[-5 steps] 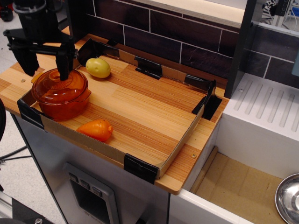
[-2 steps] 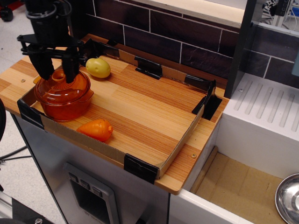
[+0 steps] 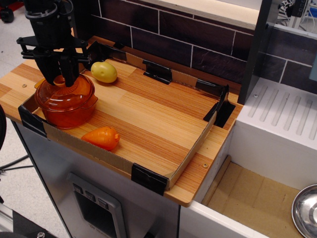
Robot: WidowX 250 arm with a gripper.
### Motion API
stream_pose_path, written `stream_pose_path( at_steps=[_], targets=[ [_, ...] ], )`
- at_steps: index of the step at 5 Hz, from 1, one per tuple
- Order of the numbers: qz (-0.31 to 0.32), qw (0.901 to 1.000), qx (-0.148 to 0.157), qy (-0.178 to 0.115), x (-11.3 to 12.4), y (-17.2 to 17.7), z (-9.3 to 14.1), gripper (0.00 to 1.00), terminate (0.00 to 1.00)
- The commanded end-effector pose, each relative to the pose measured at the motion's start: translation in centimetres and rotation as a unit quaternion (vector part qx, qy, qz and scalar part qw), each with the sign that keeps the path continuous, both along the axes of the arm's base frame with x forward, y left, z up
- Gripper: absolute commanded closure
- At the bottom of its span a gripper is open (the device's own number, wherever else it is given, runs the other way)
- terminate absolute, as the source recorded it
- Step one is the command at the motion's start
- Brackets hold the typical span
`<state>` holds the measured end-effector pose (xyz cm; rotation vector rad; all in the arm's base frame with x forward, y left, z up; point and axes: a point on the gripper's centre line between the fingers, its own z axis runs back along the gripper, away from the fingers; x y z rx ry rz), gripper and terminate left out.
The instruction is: Take lid off pot
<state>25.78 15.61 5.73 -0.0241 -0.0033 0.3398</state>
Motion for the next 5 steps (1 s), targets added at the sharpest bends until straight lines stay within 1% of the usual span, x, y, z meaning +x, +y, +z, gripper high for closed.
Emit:
stream_pose_path(
  at_steps=[1, 2, 3, 4, 5],
  targets=[
    [0.041, 0.9982, 0.013, -0.04, 1.9, -0.3, 5.5, 1.0, 0.0],
    [0.058, 0.9972, -0.001, -0.047, 2.5, -2.2, 6.5, 1.0, 0.0],
    [0.057, 0.9979, -0.001, -0.032, 3.7, -5.3, 5.6, 1.0, 0.0],
    [0.054, 0.9983, -0.007, -0.02, 4.8, -8.8, 4.8, 1.0, 0.0],
    [0.054, 0.9984, -0.008, -0.015, 6.0, -11.6, 3.8, 1.0, 0.0]
  ],
)
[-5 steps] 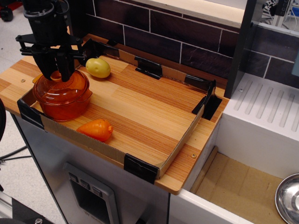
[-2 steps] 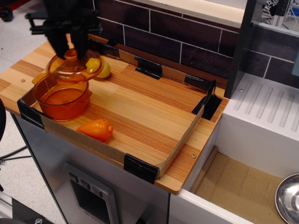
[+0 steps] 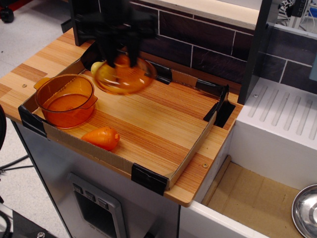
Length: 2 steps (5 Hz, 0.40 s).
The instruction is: Take lid off pot
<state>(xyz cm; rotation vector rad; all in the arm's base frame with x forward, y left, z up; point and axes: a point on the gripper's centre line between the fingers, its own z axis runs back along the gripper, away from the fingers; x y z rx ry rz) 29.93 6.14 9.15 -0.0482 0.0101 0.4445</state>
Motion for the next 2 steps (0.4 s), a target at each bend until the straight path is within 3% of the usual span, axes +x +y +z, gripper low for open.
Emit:
stream_pose_path(
  at_steps=[1, 2],
  targets=[
    [0.0, 0.9998, 0.01, -0.018, 3.0, -3.5, -1.3, 1.0, 0.0],
    [0.015, 0.9995, 0.02, -0.017, 3.9, -4.6, -3.7, 1.0, 0.0]
  ],
)
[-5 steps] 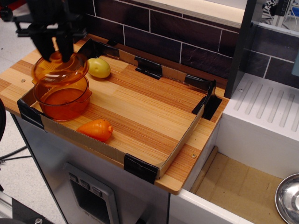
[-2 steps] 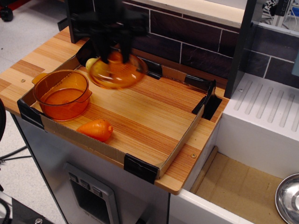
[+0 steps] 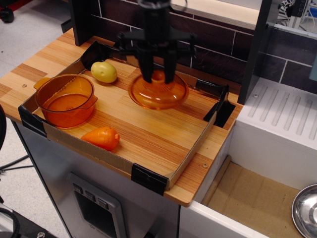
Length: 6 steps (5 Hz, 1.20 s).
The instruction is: Take lid off pot
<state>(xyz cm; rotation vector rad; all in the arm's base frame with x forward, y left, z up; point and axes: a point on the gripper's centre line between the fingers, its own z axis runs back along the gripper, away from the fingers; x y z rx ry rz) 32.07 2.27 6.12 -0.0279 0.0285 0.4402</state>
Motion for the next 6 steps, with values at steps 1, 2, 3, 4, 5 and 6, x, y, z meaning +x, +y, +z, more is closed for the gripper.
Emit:
stream_pose_path(
  at_steps=[1, 2, 3, 4, 5, 6],
  targets=[
    [0.025, 0.9991, 0.013, -0.031, 2.2, -1.3, -2.0, 1.0, 0.0],
    [0.001, 0.9994, 0.021, -0.027, 2.3, -1.7, -1.8, 0.0, 0.0],
    [0.008, 0.999, -0.011, -0.044, 1.9, -1.0, 0.1, 0.0, 0.0],
    [0.004, 0.9987, -0.02, -0.047, 1.4, -0.7, 1.6, 0.0, 0.0],
    [0.001, 0.9989, -0.017, -0.043, 1.2, -0.3, 3.2, 0.0, 0.0],
    [0.009, 0.9994, -0.014, -0.032, 0.9, 0.7, 5.1, 0.0, 0.0]
  ],
)
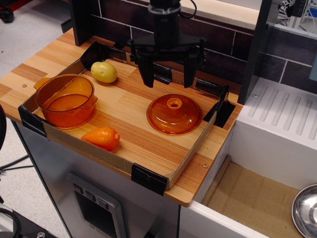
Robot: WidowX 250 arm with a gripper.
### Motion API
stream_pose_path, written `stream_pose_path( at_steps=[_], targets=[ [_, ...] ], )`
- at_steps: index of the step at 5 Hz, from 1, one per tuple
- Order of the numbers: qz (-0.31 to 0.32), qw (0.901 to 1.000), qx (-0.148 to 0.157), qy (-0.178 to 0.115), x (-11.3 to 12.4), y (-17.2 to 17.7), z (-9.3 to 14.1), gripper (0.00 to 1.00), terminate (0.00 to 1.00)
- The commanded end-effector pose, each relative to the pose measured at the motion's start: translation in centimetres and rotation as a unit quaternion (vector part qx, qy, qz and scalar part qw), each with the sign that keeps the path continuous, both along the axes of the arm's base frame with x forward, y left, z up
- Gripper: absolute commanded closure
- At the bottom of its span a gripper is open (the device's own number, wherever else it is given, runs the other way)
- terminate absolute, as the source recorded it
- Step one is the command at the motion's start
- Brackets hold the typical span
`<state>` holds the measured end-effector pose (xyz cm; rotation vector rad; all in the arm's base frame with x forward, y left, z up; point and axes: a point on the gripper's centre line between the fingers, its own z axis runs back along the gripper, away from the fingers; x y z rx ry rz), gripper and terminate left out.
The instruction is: Take lid off pot
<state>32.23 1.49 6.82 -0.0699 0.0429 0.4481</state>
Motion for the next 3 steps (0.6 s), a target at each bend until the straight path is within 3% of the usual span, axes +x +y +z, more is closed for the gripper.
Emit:
stream_pose_path(
  at_steps=[1, 2, 3],
  targets=[
    [0.005, 0.9994, 0.008, -0.034, 0.76, 1.47, 4.37, 0.0, 0.0],
    [0.005, 0.9994, 0.008, -0.034, 0.76, 1.47, 4.37, 0.0, 0.0],
    [0.005, 0.9994, 0.008, -0.034, 0.76, 1.47, 4.37, 0.0, 1.0]
  ],
)
